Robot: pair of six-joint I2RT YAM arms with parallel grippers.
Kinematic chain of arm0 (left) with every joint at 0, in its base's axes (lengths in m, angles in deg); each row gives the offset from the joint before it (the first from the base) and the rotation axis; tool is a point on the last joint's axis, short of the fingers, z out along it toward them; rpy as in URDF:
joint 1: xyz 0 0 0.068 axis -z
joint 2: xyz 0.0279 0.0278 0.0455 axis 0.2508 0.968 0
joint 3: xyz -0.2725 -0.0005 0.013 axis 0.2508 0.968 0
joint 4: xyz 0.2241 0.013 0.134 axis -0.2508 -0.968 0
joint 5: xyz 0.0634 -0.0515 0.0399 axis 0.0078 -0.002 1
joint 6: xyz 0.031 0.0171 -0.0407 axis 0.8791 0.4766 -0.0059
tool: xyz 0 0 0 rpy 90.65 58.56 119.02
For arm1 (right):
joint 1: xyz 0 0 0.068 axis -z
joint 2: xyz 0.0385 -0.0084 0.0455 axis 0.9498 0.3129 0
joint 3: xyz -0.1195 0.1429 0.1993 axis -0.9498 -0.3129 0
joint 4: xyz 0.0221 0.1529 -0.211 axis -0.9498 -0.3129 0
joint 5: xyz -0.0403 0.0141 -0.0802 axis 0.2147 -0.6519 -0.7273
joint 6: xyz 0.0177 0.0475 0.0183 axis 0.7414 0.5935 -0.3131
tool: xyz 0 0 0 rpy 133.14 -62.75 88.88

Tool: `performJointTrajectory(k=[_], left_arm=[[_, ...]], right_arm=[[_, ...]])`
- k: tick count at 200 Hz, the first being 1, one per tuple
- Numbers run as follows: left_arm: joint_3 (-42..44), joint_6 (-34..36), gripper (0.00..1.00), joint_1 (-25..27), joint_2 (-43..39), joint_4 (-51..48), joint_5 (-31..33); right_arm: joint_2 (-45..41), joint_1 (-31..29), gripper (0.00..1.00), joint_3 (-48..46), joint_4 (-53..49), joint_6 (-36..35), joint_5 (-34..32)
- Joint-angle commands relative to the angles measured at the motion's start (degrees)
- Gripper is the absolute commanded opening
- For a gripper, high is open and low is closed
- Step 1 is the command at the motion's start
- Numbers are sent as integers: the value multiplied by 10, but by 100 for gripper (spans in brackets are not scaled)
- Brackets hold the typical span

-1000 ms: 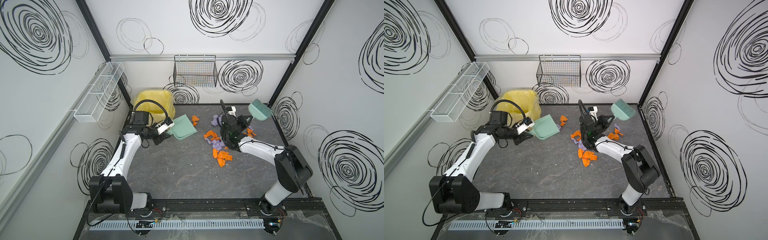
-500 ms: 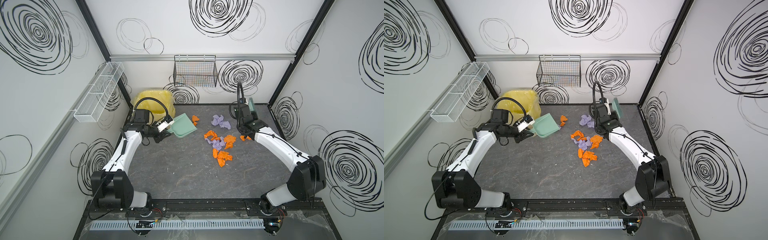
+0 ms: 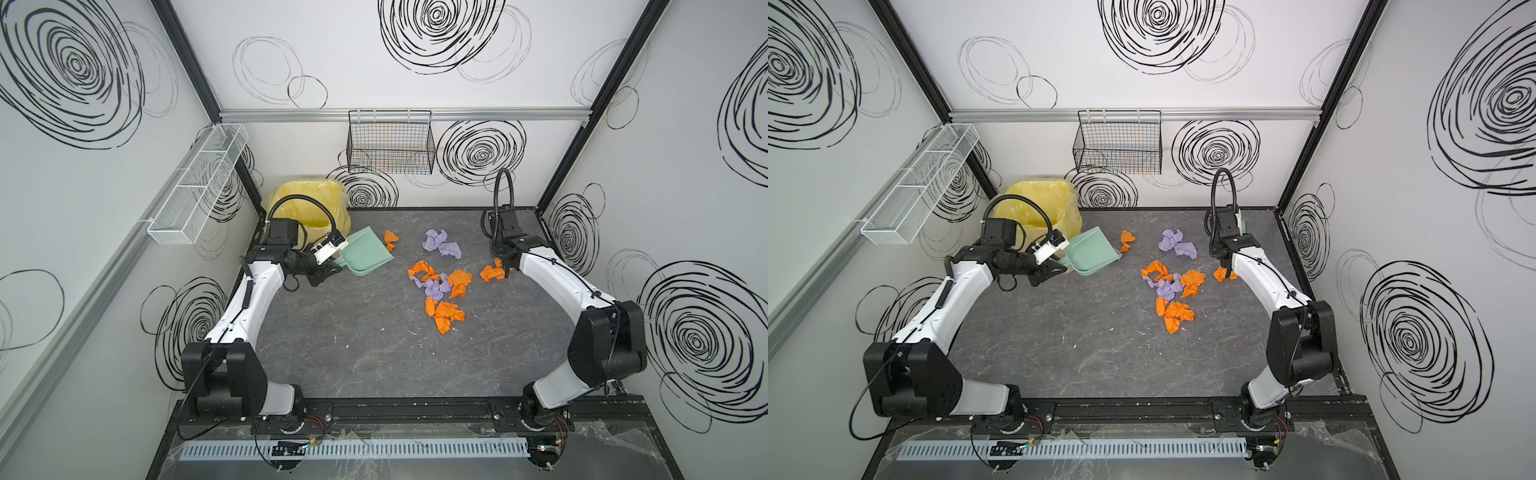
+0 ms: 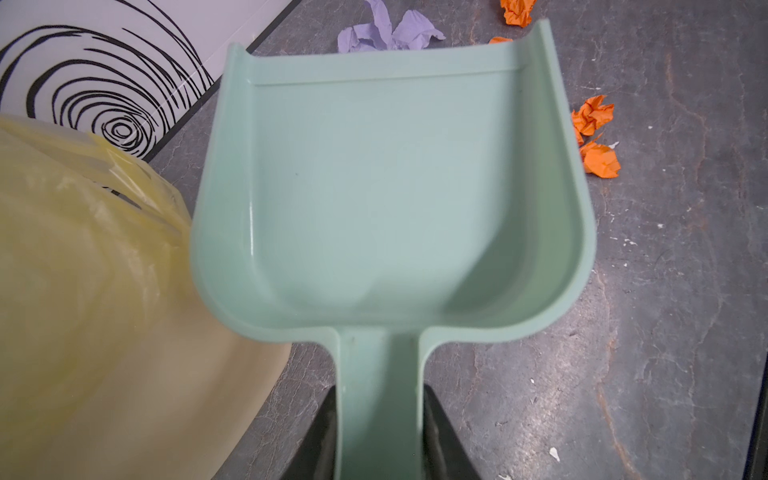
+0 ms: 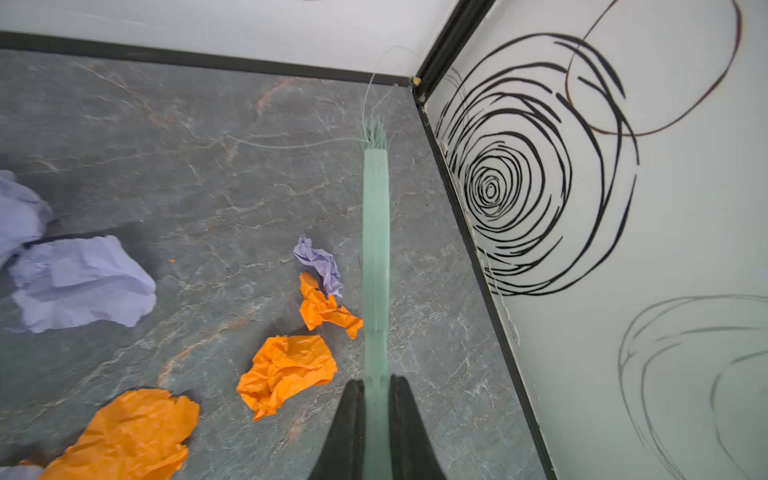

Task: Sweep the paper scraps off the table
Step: 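Sweep the brush with the right gripper, pulling far scraps toward the pile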

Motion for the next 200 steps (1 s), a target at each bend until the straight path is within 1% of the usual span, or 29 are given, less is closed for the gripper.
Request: performJointTrajectory(k=[1,16,40,63,89,131,152,178,189,200], left_arm=[[-2,4,0,-11,4,-4,-18],[-2,6,0,-15,6,-6,-22],[-1,12,0,-22,7,-7,-27],[4,16,0,-29,10,-7,-30],[7,20,0,-34,10,-9,-32],[9,26,0,-39,8,-12,-32],[14,26,0,-40,5,-13,-32],[20,27,0,-40,3,-12,-33],[21,26,0,-40,3,-12,-33],[21,25,0,-40,4,-12,-34]], right_arm=[[30,8,0,26,-48,19,-36],[56,8,0,37,-65,18,-34],[87,4,0,45,-92,14,-8],[105,-5,0,48,-118,2,34],[121,-25,0,62,-163,13,73],[115,-90,0,73,-198,-3,130],[107,-120,0,90,-229,0,140],[80,-144,0,122,-258,9,182],[71,-149,0,142,-273,16,182],[69,-150,0,170,-295,19,167]])
